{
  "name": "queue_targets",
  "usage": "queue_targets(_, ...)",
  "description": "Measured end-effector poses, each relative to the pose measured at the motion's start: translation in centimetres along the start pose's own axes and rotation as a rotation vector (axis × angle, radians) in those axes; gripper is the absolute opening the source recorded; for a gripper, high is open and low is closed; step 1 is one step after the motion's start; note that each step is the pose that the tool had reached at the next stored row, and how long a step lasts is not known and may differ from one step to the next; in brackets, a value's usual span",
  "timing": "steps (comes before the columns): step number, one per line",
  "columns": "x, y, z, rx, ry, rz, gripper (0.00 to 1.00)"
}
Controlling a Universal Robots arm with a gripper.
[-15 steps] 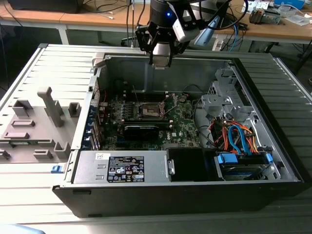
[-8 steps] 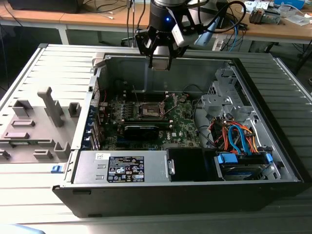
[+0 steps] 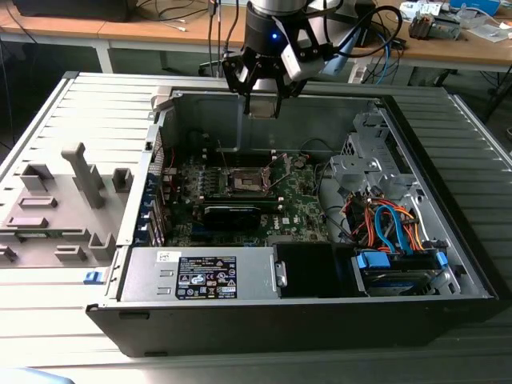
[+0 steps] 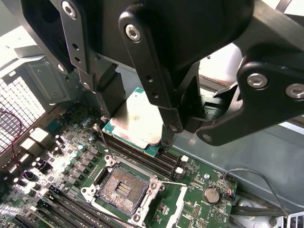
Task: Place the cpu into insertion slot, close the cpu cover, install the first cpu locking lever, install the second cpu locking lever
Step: 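Place the cpu into insertion slot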
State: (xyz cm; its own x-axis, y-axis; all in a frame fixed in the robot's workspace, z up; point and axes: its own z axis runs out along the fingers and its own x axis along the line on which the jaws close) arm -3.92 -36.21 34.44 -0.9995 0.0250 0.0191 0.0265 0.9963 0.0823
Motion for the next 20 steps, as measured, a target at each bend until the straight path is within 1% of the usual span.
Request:
queue_targets(8, -0.01, -0.35, 0.01, 0.0001, 0.0000, 0.000, 0.55)
queue_targets(20, -0.01, -0.57, 0.06, 0.0001, 0.0000, 0.000, 0.55)
